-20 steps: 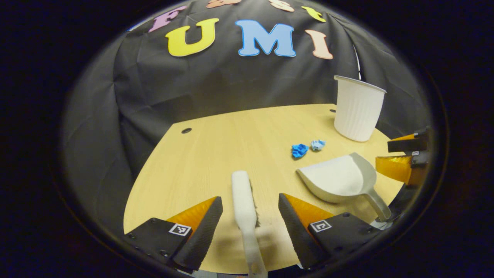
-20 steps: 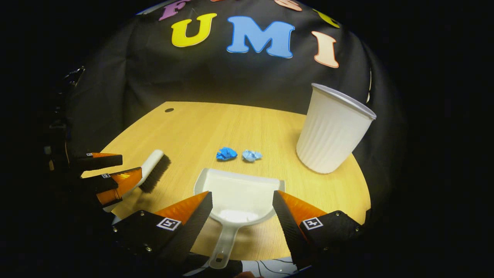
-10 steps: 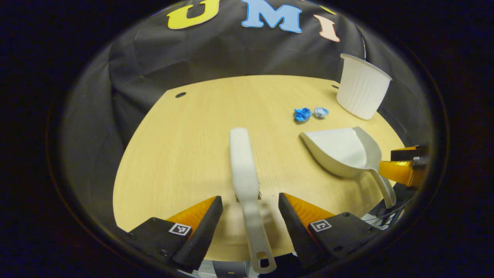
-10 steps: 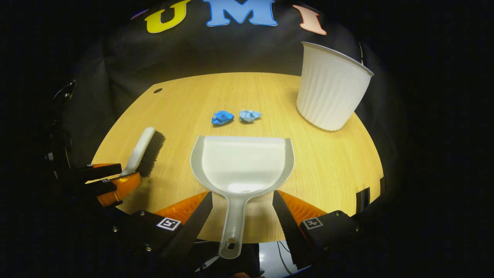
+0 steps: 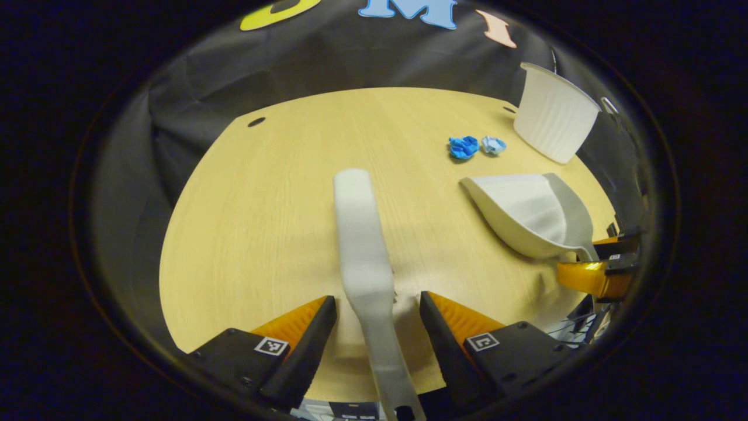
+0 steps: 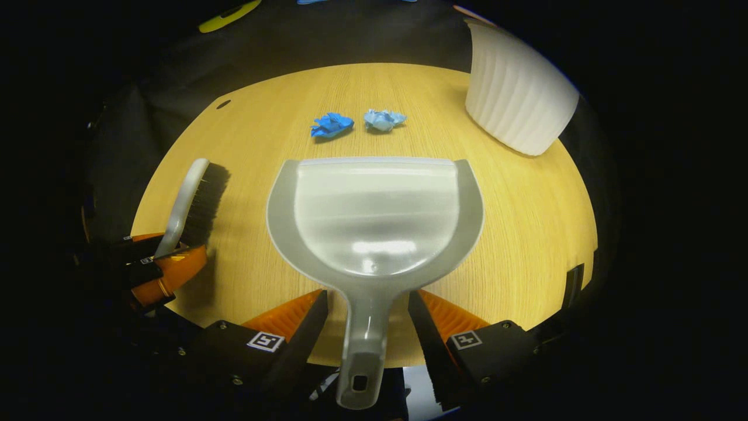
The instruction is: Pick up the small broom and dustpan from the desktop, sweep the trash into the dustpan with the broom, and then empty the trash into the garbage bin.
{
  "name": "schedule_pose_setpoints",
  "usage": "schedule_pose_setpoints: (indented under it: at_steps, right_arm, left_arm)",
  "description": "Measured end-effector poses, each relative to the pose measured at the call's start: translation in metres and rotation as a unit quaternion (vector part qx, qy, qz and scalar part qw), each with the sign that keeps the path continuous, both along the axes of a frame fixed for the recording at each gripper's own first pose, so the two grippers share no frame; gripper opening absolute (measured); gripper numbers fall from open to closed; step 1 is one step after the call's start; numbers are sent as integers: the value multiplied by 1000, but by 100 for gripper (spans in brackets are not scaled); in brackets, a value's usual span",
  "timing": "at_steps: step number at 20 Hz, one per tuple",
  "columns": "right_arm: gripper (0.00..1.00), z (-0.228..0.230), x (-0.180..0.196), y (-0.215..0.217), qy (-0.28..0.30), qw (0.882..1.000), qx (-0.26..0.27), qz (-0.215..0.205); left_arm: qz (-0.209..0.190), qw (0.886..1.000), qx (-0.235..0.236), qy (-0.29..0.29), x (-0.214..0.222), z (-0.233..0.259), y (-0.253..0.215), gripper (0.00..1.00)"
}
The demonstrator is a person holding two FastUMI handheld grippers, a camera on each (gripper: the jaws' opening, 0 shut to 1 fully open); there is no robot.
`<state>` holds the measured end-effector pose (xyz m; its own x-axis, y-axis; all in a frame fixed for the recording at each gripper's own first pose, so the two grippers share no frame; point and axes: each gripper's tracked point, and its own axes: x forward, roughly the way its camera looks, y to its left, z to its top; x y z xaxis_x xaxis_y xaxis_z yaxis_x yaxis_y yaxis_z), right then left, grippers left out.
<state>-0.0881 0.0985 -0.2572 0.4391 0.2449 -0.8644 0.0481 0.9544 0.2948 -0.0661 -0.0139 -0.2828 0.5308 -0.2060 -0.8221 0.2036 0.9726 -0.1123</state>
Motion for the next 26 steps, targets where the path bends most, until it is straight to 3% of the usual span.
schedule_pose_setpoints:
  at_steps: [2, 3, 5, 6, 7, 8, 9, 11, 14, 26]
  right_arm:
    - [85, -4, 2, 0, 5, 1000, -1, 0]
    - [74, -6, 4, 0, 8, 1000, 1, 0]
    - [74, -7, 8, 2, 11, 1000, 7, 2]
    - [82, -10, 7, 0, 14, 1000, 1, 2]
    - [61, -12, 8, -1, 16, 1000, -1, 7]
    - [54, -12, 7, 0, 16, 1000, 0, 13]
    - [54, -11, 8, -1, 14, 1000, -2, 15]
    - [37, -11, 7, -3, 13, 1000, -5, 23]
    - [37, -10, 8, -5, 9, 999, -7, 30]
    - [35, -15, 10, -29, -14, 995, -17, 97]
  left_arm:
    - [-3, 1000, 3, 3, 6, -2, -1, 96]
    - [-4, 1000, 3, 5, 8, -4, -2, 94]
    - [-4, 1000, 3, 9, 14, -6, -3, 89]
    - [-3, 1000, 5, 11, 17, -9, -3, 87]
    - [-4, 1000, 6, 13, 19, -9, -2, 77]
    - [-5, 1000, 7, 13, 23, -9, -3, 70]
    - [-8, 1000, 12, 13, 25, -11, -2, 64]
    - [-20, 1000, 17, 12, 29, -8, -2, 58]
    - [-36, 999, 24, 11, 31, -8, -3, 51]
    - [-117, 993, 12, 1, 81, 1, -16, 47]
